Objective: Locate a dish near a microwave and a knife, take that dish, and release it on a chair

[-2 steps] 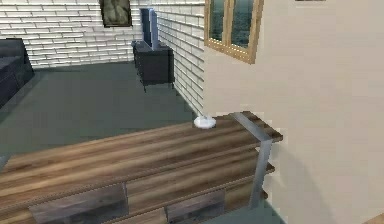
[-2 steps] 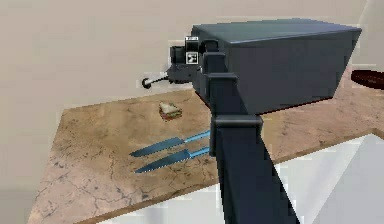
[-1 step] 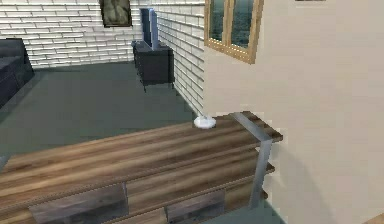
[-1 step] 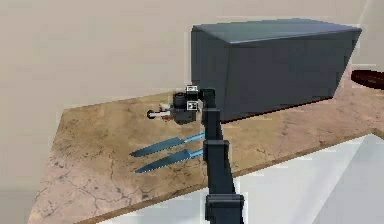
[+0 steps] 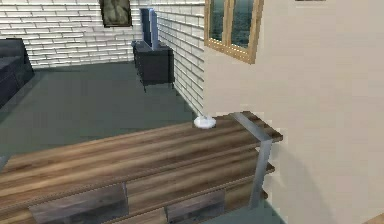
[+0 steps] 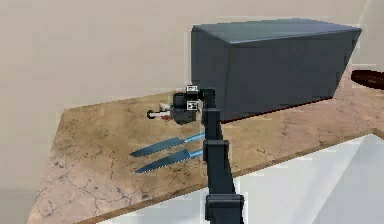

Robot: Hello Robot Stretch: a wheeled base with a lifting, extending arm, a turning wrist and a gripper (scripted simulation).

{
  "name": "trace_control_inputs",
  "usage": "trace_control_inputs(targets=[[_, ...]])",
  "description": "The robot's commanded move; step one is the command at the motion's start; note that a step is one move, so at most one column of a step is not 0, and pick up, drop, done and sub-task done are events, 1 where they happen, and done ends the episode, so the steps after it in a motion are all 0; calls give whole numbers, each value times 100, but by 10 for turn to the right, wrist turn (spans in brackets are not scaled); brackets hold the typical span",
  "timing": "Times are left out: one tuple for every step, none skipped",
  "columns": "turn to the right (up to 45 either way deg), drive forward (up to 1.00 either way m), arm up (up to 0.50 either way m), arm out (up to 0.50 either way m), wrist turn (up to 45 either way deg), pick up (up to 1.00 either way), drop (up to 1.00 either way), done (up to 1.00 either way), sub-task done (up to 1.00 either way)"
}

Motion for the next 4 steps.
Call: trace_control_inputs(targets=[[0, 0, 10, 0, 0, 0, 0, 0, 0], [0, 0, 4, 0, 0, 0, 0, 0, 0], [0, 0, 0, 0, -450, 0, 0, 0, 0], [0, 0, 0, 0, -450, 0, 0, 0, 0]])
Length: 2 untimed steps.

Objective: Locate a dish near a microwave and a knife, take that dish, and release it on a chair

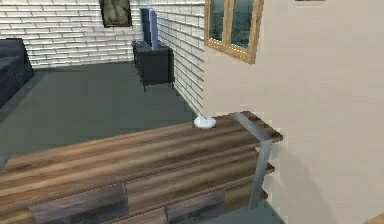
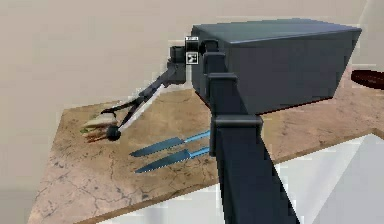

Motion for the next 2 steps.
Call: trace_control_inputs(targets=[[0, 0, 0, 0, -120, 0, 0, 0, 0], [0, 0, 0, -42, 0, 0, 0, 0, 0]])
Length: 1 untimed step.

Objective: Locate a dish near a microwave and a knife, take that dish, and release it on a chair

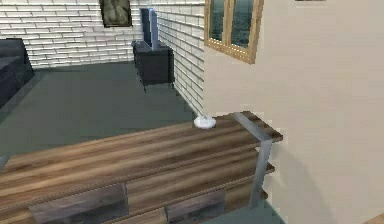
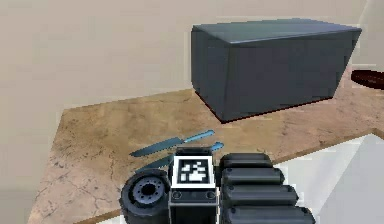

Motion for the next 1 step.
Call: trace_control_inputs(targets=[[-450, 0, 0, 0, 0, 0, 0, 0, 0]])
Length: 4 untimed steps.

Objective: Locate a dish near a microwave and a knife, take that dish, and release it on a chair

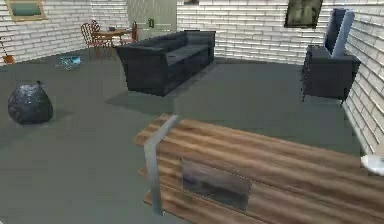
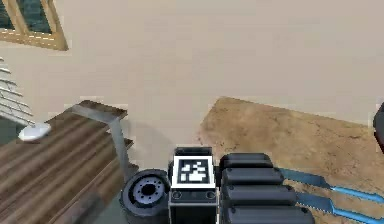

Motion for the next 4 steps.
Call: trace_control_inputs(targets=[[-330, 0, 0, 0, 0, 0, 0, 0, 0], [0, 80, 0, 0, 0, 0, 0, 0, 0], [-210, 0, 0, 0, 0, 0, 0, 0, 0], [0, 90, 0, 0, 0, 0, 0, 0, 0]])
